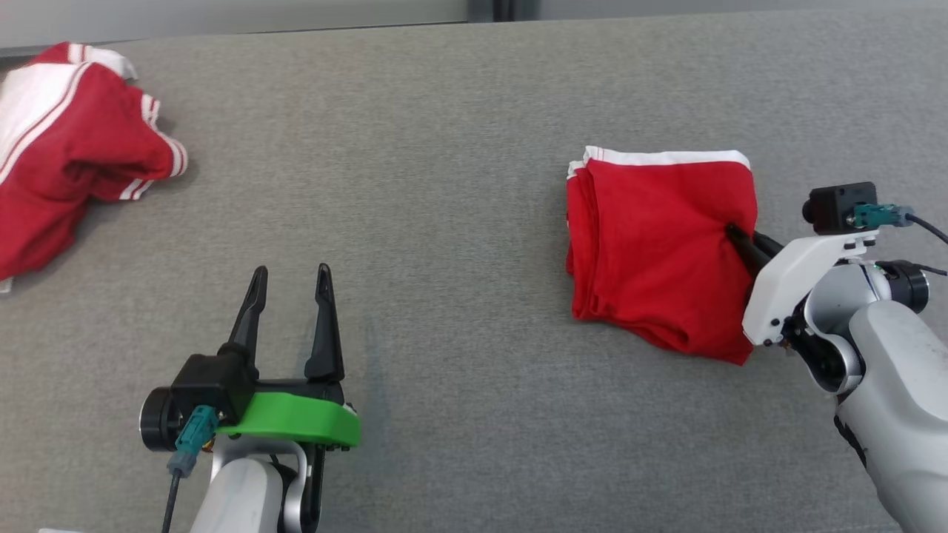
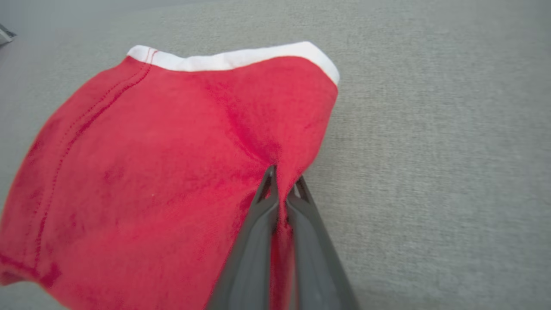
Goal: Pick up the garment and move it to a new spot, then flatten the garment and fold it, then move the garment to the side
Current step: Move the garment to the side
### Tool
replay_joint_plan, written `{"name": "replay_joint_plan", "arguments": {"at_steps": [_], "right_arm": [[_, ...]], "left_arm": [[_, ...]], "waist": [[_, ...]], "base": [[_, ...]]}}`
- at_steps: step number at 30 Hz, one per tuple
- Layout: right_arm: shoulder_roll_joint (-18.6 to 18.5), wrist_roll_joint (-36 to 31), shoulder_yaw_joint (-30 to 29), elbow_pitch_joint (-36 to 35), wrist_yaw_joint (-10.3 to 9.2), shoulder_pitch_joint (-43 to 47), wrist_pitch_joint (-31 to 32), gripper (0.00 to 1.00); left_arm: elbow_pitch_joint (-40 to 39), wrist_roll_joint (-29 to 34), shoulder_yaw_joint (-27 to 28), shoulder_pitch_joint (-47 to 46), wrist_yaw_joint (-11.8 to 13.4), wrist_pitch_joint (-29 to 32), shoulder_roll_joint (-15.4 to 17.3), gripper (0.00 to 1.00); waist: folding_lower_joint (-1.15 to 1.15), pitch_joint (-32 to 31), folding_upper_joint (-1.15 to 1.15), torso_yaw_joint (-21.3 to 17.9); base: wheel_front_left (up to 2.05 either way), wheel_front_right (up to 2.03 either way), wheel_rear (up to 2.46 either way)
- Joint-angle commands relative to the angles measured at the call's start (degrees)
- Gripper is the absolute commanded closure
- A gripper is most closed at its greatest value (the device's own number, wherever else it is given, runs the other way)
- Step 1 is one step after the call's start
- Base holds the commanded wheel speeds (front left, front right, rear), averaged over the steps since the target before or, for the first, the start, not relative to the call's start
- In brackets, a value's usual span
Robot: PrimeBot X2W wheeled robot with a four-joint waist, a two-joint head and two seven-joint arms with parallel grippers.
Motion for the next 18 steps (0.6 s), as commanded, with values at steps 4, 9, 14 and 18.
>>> {"name": "replay_joint_plan", "arguments": {"at_steps": [4,9,14,18], "right_arm": [[-0.4,-1.3,-1.1,0.7,-0.07,-2.1,-2.5,1.00],[1.2,-0.7,-2.4,1.8,-0.06,-2.3,-5.1,1.00],[2.9,-1.2,-2.5,3.7,-0.06,-3.2,-7.9,1.00],[3.2,-2.7,-2.0,5.6,-0.06,-4.3,-9.5,1.00]], "left_arm": [[-0.1,2.1,-0.3,-2.2,-0.9,-0.2,0.4,0.00],[0.5,3.7,-1.3,-3.9,-1.8,-0.2,1.3,0.00],[0.9,4.5,-1.9,-5.3,-2.2,0.2,2.2,0.00],[0.6,4.4,-2.2,-5.6,-2.3,0.6,2.7,0.00]], "waist": [[0.00,4.1,0.00,-13.3],[0.00,5.9,0.00,-19.6],[0.00,7.1,0.00,-22.8],[0.00,7.3,0.00,-22.8]], "base": [[0.00,0.00,0.00],[0.00,0.00,0.00],[0.00,0.00,0.00],[0.00,0.00,0.00]]}}
